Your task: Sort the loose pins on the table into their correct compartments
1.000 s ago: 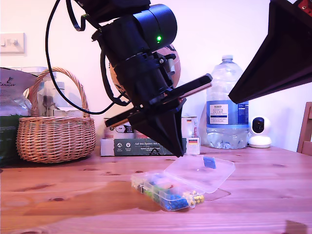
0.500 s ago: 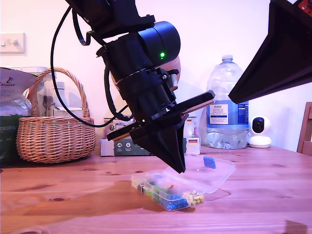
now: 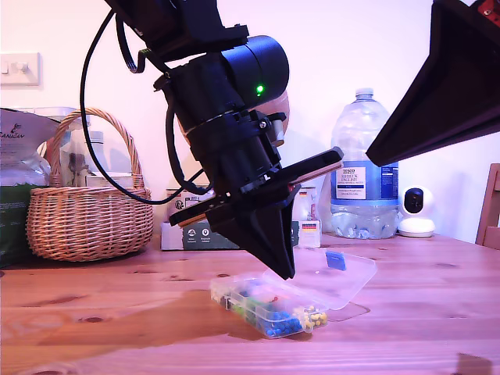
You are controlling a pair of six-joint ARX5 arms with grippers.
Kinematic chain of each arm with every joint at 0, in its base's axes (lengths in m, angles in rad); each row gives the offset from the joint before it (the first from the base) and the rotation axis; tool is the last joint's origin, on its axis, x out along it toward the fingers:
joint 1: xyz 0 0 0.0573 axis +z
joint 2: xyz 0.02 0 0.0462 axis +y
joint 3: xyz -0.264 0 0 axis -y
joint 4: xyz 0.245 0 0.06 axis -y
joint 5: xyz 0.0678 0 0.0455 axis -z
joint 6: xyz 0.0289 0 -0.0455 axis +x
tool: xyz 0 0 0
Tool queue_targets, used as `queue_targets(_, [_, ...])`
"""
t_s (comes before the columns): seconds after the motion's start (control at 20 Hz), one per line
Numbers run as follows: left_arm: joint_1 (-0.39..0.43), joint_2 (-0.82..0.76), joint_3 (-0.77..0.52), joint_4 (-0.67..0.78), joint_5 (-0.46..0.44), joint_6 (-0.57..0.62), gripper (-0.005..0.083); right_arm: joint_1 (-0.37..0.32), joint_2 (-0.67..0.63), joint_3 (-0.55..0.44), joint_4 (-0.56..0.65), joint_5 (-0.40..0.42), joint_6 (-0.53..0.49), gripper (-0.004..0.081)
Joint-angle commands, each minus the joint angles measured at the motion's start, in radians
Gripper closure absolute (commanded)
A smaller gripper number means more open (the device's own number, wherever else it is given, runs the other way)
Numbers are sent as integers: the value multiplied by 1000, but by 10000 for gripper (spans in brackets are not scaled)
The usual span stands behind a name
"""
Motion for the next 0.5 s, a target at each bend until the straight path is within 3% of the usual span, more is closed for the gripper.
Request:
queue_targets(0.0, [-6,23,-10,4,8,3,708,5,5,-2,4,-4,3,783])
queue_targets(0.3, [-6,23,-10,4,11,0,706,5,5,-2,4,-4,3,783])
queue_targets(0.4, [-6,21,-10,9,11,5,803,5,5,-2,4,-4,3,783])
queue_targets(0.45, [-6,14,-10,11,11,13,795,4,5,-2,5,-4,4,783])
